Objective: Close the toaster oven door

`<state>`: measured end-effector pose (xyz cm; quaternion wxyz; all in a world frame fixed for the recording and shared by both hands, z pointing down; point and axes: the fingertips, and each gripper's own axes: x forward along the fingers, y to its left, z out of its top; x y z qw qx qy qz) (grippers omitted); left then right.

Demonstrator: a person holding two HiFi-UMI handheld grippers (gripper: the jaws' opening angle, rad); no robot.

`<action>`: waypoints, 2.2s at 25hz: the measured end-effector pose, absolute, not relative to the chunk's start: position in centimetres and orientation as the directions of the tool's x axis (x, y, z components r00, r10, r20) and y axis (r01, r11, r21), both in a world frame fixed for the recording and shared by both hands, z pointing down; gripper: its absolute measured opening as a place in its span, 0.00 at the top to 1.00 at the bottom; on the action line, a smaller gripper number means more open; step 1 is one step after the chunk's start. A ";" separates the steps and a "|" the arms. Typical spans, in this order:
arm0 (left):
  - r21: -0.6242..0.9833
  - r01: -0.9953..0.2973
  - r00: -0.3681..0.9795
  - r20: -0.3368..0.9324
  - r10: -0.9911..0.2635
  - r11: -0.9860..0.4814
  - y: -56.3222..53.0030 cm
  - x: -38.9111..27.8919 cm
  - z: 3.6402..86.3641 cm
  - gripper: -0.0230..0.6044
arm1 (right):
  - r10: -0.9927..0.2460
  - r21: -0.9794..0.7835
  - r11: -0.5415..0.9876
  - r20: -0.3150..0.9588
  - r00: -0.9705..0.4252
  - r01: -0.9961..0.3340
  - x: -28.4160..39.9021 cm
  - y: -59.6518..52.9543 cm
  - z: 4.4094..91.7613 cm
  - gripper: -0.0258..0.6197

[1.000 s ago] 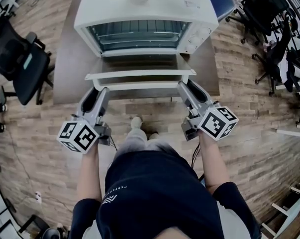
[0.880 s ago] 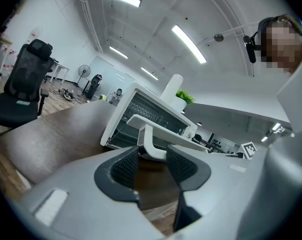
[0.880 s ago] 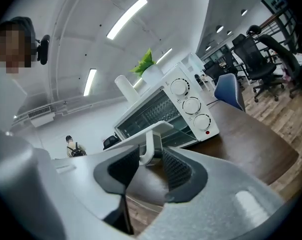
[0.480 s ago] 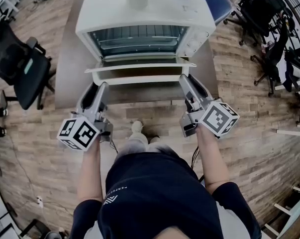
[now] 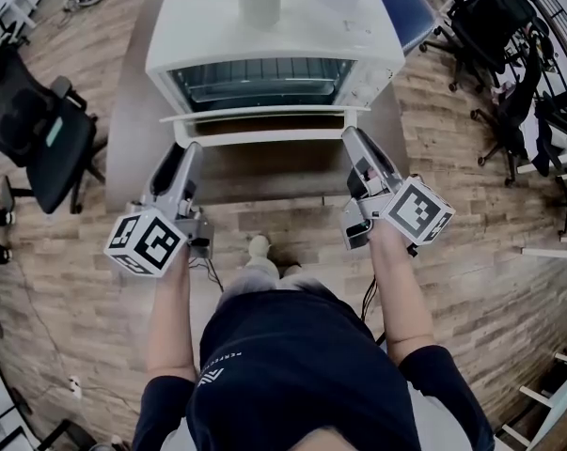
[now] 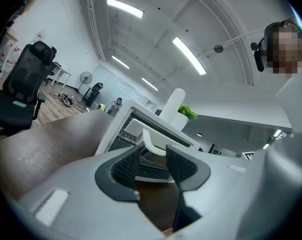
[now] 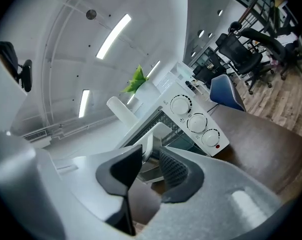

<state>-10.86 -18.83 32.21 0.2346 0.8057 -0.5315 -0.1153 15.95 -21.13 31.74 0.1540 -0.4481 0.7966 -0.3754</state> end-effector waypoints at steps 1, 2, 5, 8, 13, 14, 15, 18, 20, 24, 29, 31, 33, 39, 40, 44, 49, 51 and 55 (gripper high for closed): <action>0.497 -0.804 0.407 0.061 -0.912 -0.326 -19.0 -10.9 31.9 0.67 | -0.828 -0.731 0.328 0.083 -0.555 -0.599 15.9 -21.4 31.4 0.79; 0.493 -0.807 0.405 0.064 -0.912 -0.324 -19.2 -10.9 31.8 0.67 | -0.827 -0.728 0.336 0.076 -0.558 -0.598 15.8 -21.7 31.1 0.79; 0.482 -0.813 0.401 0.058 -0.914 -0.326 -19.7 -11.0 31.3 0.68 | -0.832 -0.755 0.316 0.071 -0.550 -0.575 15.8 -22.2 30.8 0.80; 0.467 -0.816 0.402 0.035 -0.915 -0.341 -20.3 -10.9 30.4 0.71 | -0.833 -0.748 0.324 0.063 -0.549 -0.579 15.8 -22.8 30.4 0.80; 0.410 -0.842 0.399 0.035 -0.916 -0.351 -20.8 -10.9 29.9 0.77 | -0.833 -0.765 0.320 0.053 -0.550 -0.559 15.7 -23.5 29.8 0.81; 0.402 -0.845 0.399 0.034 -0.916 -0.354 -20.9 -10.9 29.8 0.79 | -0.834 -0.759 0.325 0.052 -0.550 -0.565 15.7 -23.7 29.7 0.81; 0.395 -0.846 0.401 0.031 -0.916 -0.357 -21.1 -10.9 29.8 0.81 | -0.834 -0.752 0.331 0.050 -0.549 -0.570 15.8 -24.0 29.6 0.82; 0.378 -0.851 0.402 0.024 -0.915 -0.364 -21.8 -11.0 29.6 0.85 | -0.833 -0.754 0.343 0.031 -0.552 -0.560 15.8 -24.8 29.2 0.82; 0.353 -0.863 0.396 0.029 -0.918 -0.361 -22.5 -11.2 29.7 0.94 | -0.828 -0.772 0.356 0.001 -0.561 -0.527 15.5 -25.5 28.8 0.82; 0.308 -0.875 0.401 0.032 -0.916 -0.373 -23.9 -11.0 30.0 0.96 | -0.836 -0.772 0.356 -0.011 -0.549 -0.526 15.7 -27.3 28.3 0.82; 0.312 -0.870 0.411 0.029 -0.911 -0.382 -24.3 -10.5 30.0 0.96 | -0.853 -0.747 0.361 -0.022 -0.521 -0.559 16.1 -28.3 27.7 0.96; 0.318 -0.868 0.413 0.031 -0.910 -0.383 -24.4 -10.4 30.1 0.95 | -0.853 -0.744 0.354 -0.009 -0.522 -0.566 16.2 -28.4 28.0 0.96; 0.321 -0.866 0.415 0.034 -0.909 -0.383 -24.5 -10.4 30.2 0.95 | -0.855 -0.750 0.336 0.011 -0.518 -0.570 16.3 -28.4 28.7 0.96; 0.328 -0.861 0.421 0.034 -0.906 -0.388 -24.4 -10.2 30.1 0.96 | -0.858 -0.753 0.316 0.032 -0.513 -0.577 16.3 -28.2 29.7 0.96; 0.328 -0.860 0.425 0.035 -0.905 -0.391 -24.3 -10.1 30.1 0.96 | -0.857 -0.751 0.317 0.035 -0.514 -0.579 16.3 -28.1 29.8 0.96; 0.325 -0.861 0.426 0.042 -0.904 -0.391 -24.0 -10.0 30.3 0.96 | -0.854 -0.741 0.317 0.049 -0.518 -0.592 16.1 -27.5 30.3 0.96; 0.329 -0.862 0.421 0.042 -0.906 -0.385 -23.7 -10.3 30.1 0.96 | -0.850 -0.730 0.322 0.058 -0.524 -0.603 15.8 -26.8 30.4 0.96; 0.331 -0.862 0.421 0.042 -0.906 -0.385 -23.5 -10.4 30.0 0.96 | -0.848 -0.725 0.324 0.062 -0.526 -0.608 15.7 -26.5 30.4 0.96; 0.335 -0.863 0.417 0.051 -0.908 -0.378 -22.7 -10.2 30.2 0.96 | -0.842 -0.706 0.334 0.074 -0.535 -0.624 15.4 -25.4 30.8 0.96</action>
